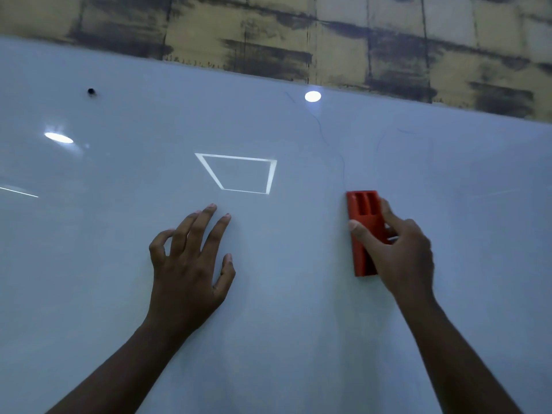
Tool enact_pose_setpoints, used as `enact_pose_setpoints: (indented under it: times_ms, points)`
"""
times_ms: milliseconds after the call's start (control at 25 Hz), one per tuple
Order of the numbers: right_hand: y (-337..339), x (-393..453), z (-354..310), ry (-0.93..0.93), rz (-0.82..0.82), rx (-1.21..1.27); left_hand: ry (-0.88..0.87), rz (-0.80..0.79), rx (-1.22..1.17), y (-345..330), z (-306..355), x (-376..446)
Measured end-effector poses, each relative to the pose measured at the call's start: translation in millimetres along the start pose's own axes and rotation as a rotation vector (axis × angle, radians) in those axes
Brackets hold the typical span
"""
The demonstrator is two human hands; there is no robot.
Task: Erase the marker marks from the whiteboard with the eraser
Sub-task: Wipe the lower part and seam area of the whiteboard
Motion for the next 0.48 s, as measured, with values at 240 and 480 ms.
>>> enact_pose_setpoints:
  times_ms: [240,480]
  points:
    - [21,23,32,-0.163,0.377,-0.018,-0.070,0.013,0.059,2,-7,23]
    - [-34,6,-61,0.156,0.330,-0.089,-0.032,0.023,0.052,-8,-10,67]
Point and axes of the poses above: each hand's wrist, its own x-axis towards the middle knuckle, its own y-axis out of the back of the hand, z = x × y, the point moved 8 cm from there along x, towards the middle knuckle, and after that the axes turned 3 degrees about -y, right-handed, at the moved point
